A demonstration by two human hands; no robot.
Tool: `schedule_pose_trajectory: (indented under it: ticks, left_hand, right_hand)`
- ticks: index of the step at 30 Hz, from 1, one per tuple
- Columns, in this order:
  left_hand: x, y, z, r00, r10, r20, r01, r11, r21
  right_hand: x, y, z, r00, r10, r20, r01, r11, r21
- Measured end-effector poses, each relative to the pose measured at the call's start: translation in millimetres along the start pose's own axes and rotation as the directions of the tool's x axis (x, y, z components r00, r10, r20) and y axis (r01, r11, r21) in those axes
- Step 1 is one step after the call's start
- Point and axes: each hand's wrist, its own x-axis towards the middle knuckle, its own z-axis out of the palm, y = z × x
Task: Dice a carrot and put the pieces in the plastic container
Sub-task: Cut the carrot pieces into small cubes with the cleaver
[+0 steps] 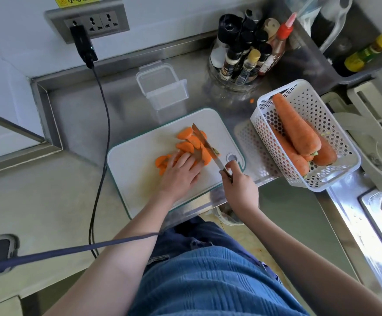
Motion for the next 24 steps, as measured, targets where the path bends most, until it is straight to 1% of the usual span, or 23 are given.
schedule_pose_trajectory:
  ticks: [3, 6, 10, 13, 17, 19, 22, 24]
  left_hand:
    - [-11.5, -8.9, 0.3, 0.995, -0.05, -0.089, 0.05, 0.999, -0.003]
    - [-24.5, -31.3, -3.2, 0.987, -0.079, -0.142, 0.08, 0.997, 0.006]
    - [-32.1, -67.4, -11.9, 0.983, -0.084, -0.161, 0.092, 0.995, 0.044]
    - [-32.7, -89.8, -18.8, 0.986, -0.073, -0.151, 0.083, 0.995, 0.062]
    - [-31.0, -98.9, -27.5, 0.989, -0.072, -0.129, 0.078, 0.996, 0.037]
    - [-18.8, -88.2, -28.0, 0.995, -0.06, -0.085, 0.058, 0.998, -0.037]
    - [20.8, -65.0, -24.6, 0.993, 0.039, 0.111, -0.024, 0.99, -0.137]
    - [49.4, -51.6, -25.2, 0.962, 0.086, 0.259, -0.046, 0.987, -0.156]
  right_hand:
    - [1.1, -1.4, 0.1, 0.999, 0.027, -0.023, -0.026, 0.999, 0.025]
    - [1.5, -3.6, 0.8, 0.999, 0.039, -0.022, -0.038, 0.999, 0.031]
    - [0.4, -6.6, 2.8, 0.999, 0.046, -0.016, -0.045, 0.998, 0.048]
    - [-1.5, -7.8, 5.5, 0.998, 0.051, -0.028, -0.05, 0.998, 0.047]
    - [-2.8, -7.2, 8.7, 0.993, 0.107, -0.057, -0.103, 0.992, 0.068]
    - [-3.4, -5.9, 9.1, 0.985, 0.157, -0.072, -0.148, 0.982, 0.115]
    - [-4.7, -6.0, 8.3, 0.972, 0.215, -0.095, -0.196, 0.964, 0.179]
    - [-6.1, -5.3, 7.4, 0.967, 0.231, -0.106, -0.206, 0.957, 0.203]
